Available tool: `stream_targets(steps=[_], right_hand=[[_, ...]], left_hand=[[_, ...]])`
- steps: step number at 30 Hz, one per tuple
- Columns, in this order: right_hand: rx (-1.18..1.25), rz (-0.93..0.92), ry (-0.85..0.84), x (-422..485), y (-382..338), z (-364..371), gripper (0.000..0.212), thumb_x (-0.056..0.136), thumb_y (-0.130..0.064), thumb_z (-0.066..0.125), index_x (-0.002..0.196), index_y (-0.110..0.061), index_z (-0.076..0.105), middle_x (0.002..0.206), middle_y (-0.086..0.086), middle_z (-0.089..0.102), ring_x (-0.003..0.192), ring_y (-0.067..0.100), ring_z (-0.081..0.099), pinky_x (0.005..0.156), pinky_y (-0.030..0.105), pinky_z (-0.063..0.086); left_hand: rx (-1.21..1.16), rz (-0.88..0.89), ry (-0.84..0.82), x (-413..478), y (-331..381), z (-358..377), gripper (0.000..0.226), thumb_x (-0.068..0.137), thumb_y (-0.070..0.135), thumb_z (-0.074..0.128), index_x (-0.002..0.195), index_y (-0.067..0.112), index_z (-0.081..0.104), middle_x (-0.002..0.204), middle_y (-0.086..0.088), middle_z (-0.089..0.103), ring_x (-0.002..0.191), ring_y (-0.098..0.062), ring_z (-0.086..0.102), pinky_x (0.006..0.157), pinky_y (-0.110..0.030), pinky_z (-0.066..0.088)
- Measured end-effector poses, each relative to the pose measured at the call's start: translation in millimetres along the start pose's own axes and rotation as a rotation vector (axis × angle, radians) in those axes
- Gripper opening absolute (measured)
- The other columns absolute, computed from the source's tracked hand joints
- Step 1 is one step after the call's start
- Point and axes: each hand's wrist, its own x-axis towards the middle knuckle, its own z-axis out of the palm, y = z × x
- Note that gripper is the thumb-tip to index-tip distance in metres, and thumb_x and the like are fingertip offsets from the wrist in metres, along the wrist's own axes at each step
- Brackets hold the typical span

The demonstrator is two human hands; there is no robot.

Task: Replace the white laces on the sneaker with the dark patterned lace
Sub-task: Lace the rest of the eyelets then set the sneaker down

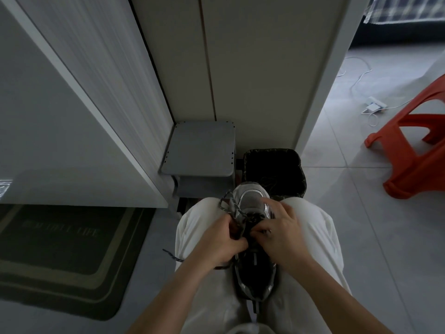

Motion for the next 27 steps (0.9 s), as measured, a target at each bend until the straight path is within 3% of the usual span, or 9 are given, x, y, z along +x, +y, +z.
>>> stream_targets(steps=[4, 6, 9, 11, 14, 16, 19, 23, 27], right_hand=[[-0.030, 0.004, 0.135, -12, 20, -32, 0.018, 0.060, -0.022, 0.087, 0.065, -0.035, 0.074, 0.124, 0.000, 0.060, 0.113, 0.033, 0.048, 0.092, 0.045, 0.042], [-0.045, 0.103, 0.152, -24, 46, -52, 0.017, 0.061, -0.020, 0.086, 0.064, -0.030, 0.074, 0.122, 0.004, 0.061, 0.111, 0.036, 0.048, 0.090, 0.046, 0.043], [-0.121, 0.343, 0.010, -40, 73, -72, 0.016, 0.069, -0.031, 0.081, 0.064, -0.038, 0.067, 0.127, 0.000, 0.058, 0.119, 0.033, 0.040, 0.095, 0.051, 0.038], [-0.164, 0.378, -0.045, -40, 78, -73, 0.014, 0.071, -0.042, 0.077, 0.067, -0.042, 0.063, 0.127, -0.006, 0.058, 0.119, 0.027, 0.043, 0.097, 0.048, 0.037], [-0.136, 0.271, 0.047, -21, 58, -65, 0.028, 0.063, -0.043, 0.081, 0.086, -0.031, 0.070, 0.120, -0.003, 0.060, 0.111, 0.027, 0.052, 0.091, 0.044, 0.041], [-0.087, 0.099, 0.119, -8, 32, -50, 0.026, 0.061, -0.037, 0.084, 0.083, -0.029, 0.072, 0.111, -0.002, 0.063, 0.102, 0.027, 0.057, 0.086, 0.039, 0.044], [-0.163, -0.094, -0.009, -1, 1, -16, 0.016, 0.072, -0.037, 0.075, 0.087, -0.033, 0.073, 0.123, -0.005, 0.057, 0.112, 0.023, 0.050, 0.089, 0.037, 0.039], [-0.225, -0.109, -0.090, 5, -8, 9, 0.018, 0.083, -0.042, 0.060, 0.094, -0.035, 0.072, 0.134, -0.010, 0.045, 0.120, 0.019, 0.038, 0.095, 0.034, 0.031], [-0.197, -0.102, -0.037, -2, -1, -13, 0.006, 0.074, -0.038, 0.070, 0.079, -0.037, 0.074, 0.122, -0.009, 0.055, 0.111, 0.022, 0.045, 0.085, 0.034, 0.031]], left_hand=[[-0.010, -0.033, 0.095, -1, -6, 1, 0.027, 0.068, 0.033, 0.070, 0.083, 0.031, 0.048, 0.081, 0.011, 0.061, 0.075, -0.002, 0.059, 0.065, -0.017, 0.045], [-0.058, -0.051, 0.098, -3, -7, 2, 0.033, 0.066, 0.035, 0.069, 0.091, 0.030, 0.049, 0.086, 0.011, 0.061, 0.079, -0.002, 0.060, 0.070, -0.019, 0.049], [-0.069, -0.044, 0.115, -5, -6, 5, 0.048, 0.064, 0.040, 0.068, 0.106, 0.029, 0.048, 0.090, 0.013, 0.061, 0.081, 0.000, 0.062, 0.070, -0.017, 0.049], [-0.055, -0.040, 0.124, -5, -6, 6, 0.053, 0.065, 0.040, 0.068, 0.113, 0.031, 0.046, 0.091, 0.015, 0.061, 0.083, 0.002, 0.061, 0.071, -0.016, 0.047], [-0.073, -0.061, 0.126, -5, -6, 4, 0.054, 0.068, 0.036, 0.071, 0.115, 0.033, 0.044, 0.091, 0.014, 0.061, 0.083, 0.002, 0.061, 0.068, -0.012, 0.043], [-0.079, -0.065, 0.127, -6, -5, 3, 0.055, 0.066, 0.038, 0.072, 0.112, 0.035, 0.043, 0.090, 0.014, 0.061, 0.083, 0.003, 0.060, 0.067, -0.011, 0.042], [-0.105, -0.066, 0.137, -6, -5, 2, 0.059, 0.058, 0.044, 0.069, 0.109, 0.036, 0.043, 0.088, 0.013, 0.062, 0.082, 0.002, 0.060, 0.069, -0.014, 0.044], [-0.096, -0.071, 0.139, -7, -7, 1, 0.051, 0.064, 0.032, 0.071, 0.109, 0.030, 0.047, 0.084, 0.013, 0.063, 0.080, 0.003, 0.061, 0.070, -0.016, 0.047], [-0.128, -0.097, 0.174, -8, -8, 1, 0.048, 0.066, 0.028, 0.074, 0.106, 0.024, 0.047, 0.081, 0.012, 0.064, 0.075, 0.004, 0.061, 0.067, -0.013, 0.049]])
